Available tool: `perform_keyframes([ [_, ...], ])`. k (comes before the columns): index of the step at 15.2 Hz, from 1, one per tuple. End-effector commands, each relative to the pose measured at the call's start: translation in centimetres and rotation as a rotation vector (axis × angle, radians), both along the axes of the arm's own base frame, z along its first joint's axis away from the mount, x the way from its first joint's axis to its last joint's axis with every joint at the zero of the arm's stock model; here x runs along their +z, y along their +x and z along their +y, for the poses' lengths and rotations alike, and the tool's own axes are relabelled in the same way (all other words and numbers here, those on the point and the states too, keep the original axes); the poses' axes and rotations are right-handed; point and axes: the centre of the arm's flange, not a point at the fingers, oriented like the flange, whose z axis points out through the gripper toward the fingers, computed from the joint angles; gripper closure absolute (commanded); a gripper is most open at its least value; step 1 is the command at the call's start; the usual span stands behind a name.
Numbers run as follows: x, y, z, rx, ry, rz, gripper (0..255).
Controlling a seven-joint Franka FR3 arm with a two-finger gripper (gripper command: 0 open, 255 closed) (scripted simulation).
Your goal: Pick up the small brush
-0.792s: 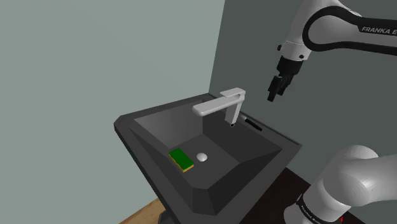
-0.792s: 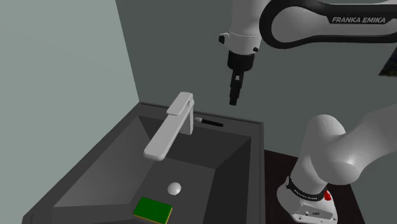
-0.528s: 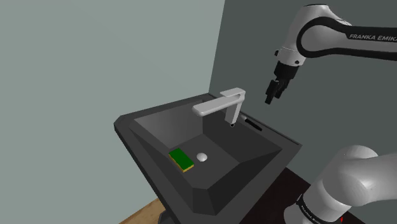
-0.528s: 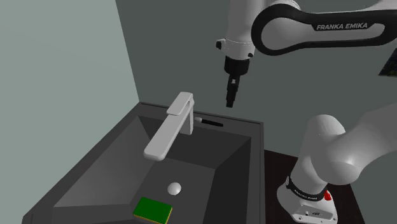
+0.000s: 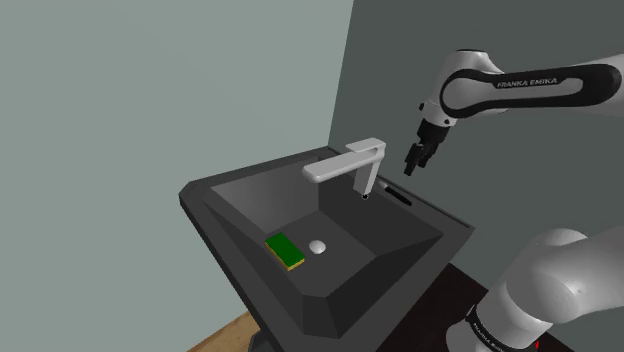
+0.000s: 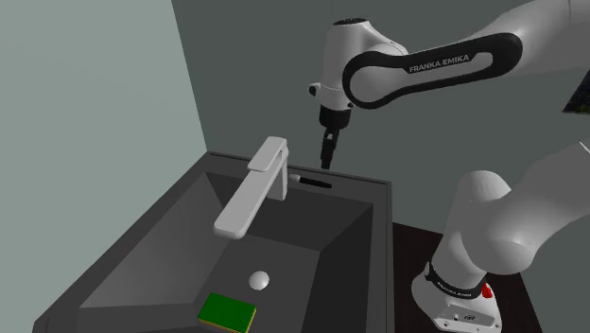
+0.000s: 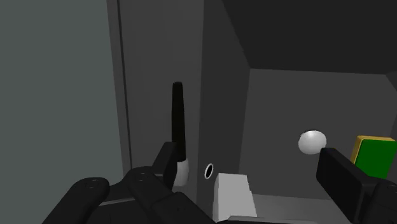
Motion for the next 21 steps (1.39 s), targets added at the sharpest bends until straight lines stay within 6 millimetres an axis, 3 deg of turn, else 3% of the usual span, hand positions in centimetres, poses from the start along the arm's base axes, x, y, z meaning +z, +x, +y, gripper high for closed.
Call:
perform_keyframes([
  [1, -1.9, 1.3, -1.4, 0.000, 0.011, -0.006, 0],
  [10, -10.8, 6.3, -7.4, -0.002, 0.061, -0.022, 0],
  [19, -14.8, 6.3, -7.4, -0.002, 0.061, -0.022, 0],
  [20, -14.8, 6.2, -7.5, -0.002, 0.061, -0.022, 255],
  [21, -14.8, 6.2, -7.5, -0.002, 0.061, -0.022, 255],
])
